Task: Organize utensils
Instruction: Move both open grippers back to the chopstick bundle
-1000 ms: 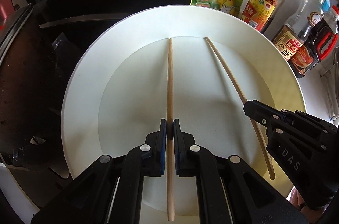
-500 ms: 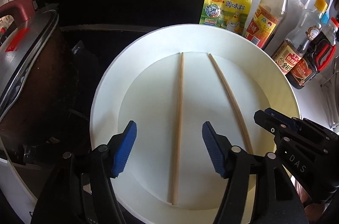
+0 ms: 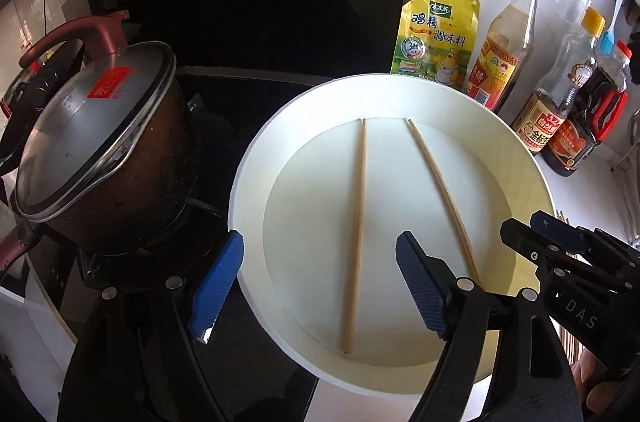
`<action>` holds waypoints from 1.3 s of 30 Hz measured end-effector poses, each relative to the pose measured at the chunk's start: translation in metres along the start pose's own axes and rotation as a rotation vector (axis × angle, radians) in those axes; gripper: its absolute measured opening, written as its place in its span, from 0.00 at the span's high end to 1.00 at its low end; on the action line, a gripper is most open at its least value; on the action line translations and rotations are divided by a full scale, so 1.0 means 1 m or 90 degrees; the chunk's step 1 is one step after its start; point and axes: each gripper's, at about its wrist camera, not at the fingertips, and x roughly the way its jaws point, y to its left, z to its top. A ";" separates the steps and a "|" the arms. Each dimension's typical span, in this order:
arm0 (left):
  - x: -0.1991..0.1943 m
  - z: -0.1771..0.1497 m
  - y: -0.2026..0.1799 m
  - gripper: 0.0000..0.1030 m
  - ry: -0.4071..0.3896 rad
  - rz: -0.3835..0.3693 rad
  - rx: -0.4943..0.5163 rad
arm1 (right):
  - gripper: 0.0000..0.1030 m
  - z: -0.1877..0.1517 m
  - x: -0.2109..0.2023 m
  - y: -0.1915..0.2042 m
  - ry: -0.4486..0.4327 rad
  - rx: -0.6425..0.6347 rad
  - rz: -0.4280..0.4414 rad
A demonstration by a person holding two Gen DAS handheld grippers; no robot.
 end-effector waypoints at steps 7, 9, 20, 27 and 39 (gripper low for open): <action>-0.022 -0.011 -0.015 0.22 -0.010 -0.003 0.002 | 0.54 -0.014 -0.023 -0.009 -0.005 -0.003 -0.001; -0.027 -0.014 -0.023 0.21 -0.012 -0.006 0.004 | 0.53 -0.019 -0.030 -0.013 -0.005 -0.003 -0.002; -0.050 -0.037 -0.082 0.17 -0.006 -0.044 0.035 | 0.49 -0.064 -0.079 -0.065 -0.016 0.024 -0.020; -0.059 -0.054 -0.131 0.13 0.001 -0.083 0.066 | 0.49 -0.105 -0.111 -0.123 -0.017 0.066 -0.070; -0.055 -0.092 -0.203 0.12 0.016 -0.130 0.107 | 0.48 -0.155 -0.112 -0.204 -0.010 0.107 -0.131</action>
